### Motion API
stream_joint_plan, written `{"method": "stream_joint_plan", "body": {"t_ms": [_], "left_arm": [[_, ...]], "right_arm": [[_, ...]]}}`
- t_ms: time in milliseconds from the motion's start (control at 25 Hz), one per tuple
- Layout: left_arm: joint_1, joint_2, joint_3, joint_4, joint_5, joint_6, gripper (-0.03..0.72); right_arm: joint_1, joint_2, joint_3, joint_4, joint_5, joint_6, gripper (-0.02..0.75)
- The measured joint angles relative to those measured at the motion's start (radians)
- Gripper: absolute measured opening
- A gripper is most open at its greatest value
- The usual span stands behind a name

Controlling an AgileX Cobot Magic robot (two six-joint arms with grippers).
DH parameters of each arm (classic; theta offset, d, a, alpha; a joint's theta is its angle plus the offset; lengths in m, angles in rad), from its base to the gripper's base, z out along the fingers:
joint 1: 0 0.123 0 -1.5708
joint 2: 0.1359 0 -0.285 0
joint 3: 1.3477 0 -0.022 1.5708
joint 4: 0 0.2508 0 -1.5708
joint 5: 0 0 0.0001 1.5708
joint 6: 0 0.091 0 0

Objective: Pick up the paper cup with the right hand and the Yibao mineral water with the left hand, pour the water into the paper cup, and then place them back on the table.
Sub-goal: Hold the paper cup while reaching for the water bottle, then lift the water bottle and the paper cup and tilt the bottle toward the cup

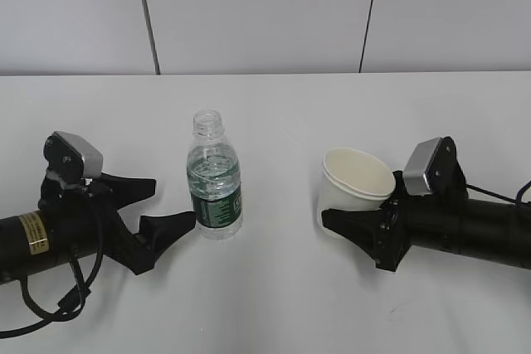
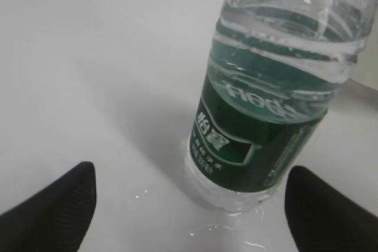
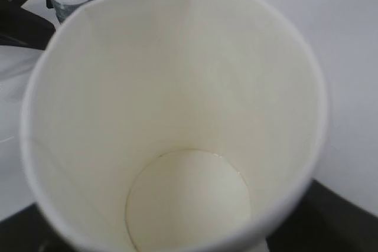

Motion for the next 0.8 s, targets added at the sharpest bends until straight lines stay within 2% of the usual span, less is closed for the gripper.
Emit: {"method": "stream_joint_plan", "body": {"t_ms": [400,600,800], "left_arm": [[0.0,0.0,-0.018,0.084,0.001,-0.05,0.591],[0.0,0.002,-0.07,0.091,0.0,-0.057,0.591],[-0.008,0.05,-0.125,0.161,-0.001,-0.133,0.591]], "right_arm": [[0.0,0.0,-0.085,-0.112,0.0,0.079,0.521],[0.0,0.0,-0.089,-0.12,0.0,0.087,0.521],[0.0,0.0,-0.089,-0.12,0.0,0.091,0.521]]}}
